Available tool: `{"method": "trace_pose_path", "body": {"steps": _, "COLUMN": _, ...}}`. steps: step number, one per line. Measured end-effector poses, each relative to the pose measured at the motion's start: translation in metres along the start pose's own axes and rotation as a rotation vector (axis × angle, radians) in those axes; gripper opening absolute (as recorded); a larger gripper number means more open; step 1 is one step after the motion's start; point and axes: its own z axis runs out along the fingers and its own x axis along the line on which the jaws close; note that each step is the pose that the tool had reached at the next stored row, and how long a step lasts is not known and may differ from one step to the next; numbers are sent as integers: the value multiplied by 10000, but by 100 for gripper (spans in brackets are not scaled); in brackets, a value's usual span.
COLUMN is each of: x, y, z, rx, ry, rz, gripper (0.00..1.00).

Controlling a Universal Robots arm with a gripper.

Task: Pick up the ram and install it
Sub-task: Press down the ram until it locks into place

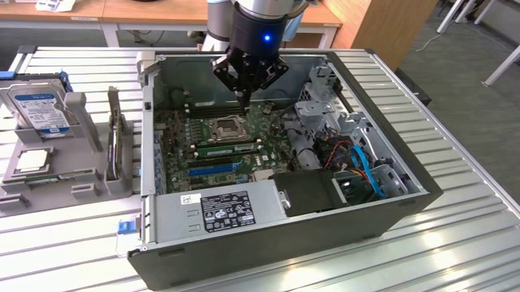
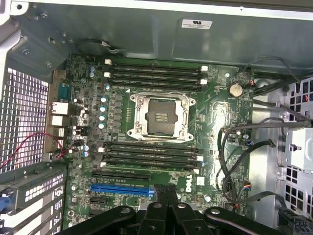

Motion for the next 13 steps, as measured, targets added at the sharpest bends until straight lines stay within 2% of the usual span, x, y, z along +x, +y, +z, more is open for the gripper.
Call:
{"method": "trace_pose_path", "body": {"steps": 5, "x": -7, "y": 0, "z": -1, "rx": -5, "ry": 112, "rz": 8, "gripper": 10}}
{"method": "trace_pose_path", "body": {"steps": 13, "x": -7, "y": 2, "z": 0, "rx": -6, "ry": 116, "rz": 11, "gripper": 10}}
